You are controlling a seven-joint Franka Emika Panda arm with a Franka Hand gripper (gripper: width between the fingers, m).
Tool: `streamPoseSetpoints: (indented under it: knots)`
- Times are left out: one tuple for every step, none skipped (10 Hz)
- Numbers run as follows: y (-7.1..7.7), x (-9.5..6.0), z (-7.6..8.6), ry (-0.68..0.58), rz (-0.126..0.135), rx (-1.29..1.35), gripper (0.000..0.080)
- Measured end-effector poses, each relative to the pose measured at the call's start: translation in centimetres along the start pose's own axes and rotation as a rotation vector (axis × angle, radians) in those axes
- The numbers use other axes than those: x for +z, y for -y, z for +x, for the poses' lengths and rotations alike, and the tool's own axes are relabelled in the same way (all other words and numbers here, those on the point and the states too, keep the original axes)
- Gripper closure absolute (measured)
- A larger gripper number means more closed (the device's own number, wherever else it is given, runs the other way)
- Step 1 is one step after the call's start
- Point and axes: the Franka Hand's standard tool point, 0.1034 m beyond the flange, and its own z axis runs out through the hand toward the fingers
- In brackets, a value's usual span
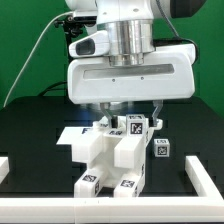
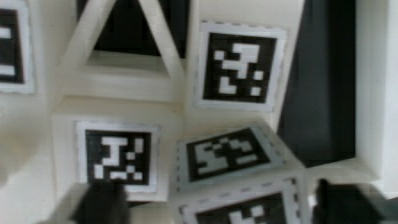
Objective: Assemble chair
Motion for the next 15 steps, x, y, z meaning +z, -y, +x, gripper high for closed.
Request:
streamPoseSetpoints:
  knots:
    - [0.03, 0.0, -0.01, 0.0, 0.002, 0.084, 0.0478]
    - [0.03, 0.0, -0.01, 0.0, 0.002, 0.181, 0.0517]
    - [0.04, 0.0, -0.01, 0.0, 0.002, 0.214, 0.0517]
    - [0.05, 0.0, -0.01, 0.0, 0.003, 0.307, 0.0517]
    - [0.05, 0.0, -0.01, 0.001, 0.003, 0.374, 0.0517]
    - [0.04, 0.0, -0.01, 0.001, 0.003, 0.437, 0.0517]
    - [0.04, 0.0, -0.01, 0.001, 0.003, 0.478, 0.0517]
    - [0.06, 0.01, -0.01, 0.001, 0.003, 0.54, 0.0517]
    - [0.06, 0.01, -0.02, 0.001, 0.003, 0.599, 0.0517]
    - [0.03, 0.02, -0.01, 0.001, 0.003, 0.638, 0.0515]
    - [-0.07, 0.02, 0.02, 0.004, 0.006, 0.749, 0.0515]
    - [0.03, 0.04, -0.07, 0.007, 0.004, 0.887, 0.0515]
    - [0.3, 0.07, -0.2, 0.009, 0.002, 0.996, 0.0515]
    - [0.31, 0.07, -0.2, 0.011, 0.006, 1.018, 0.0515]
    - [0.37, 0.08, -0.21, 0.012, 0.007, 1.063, 0.0515]
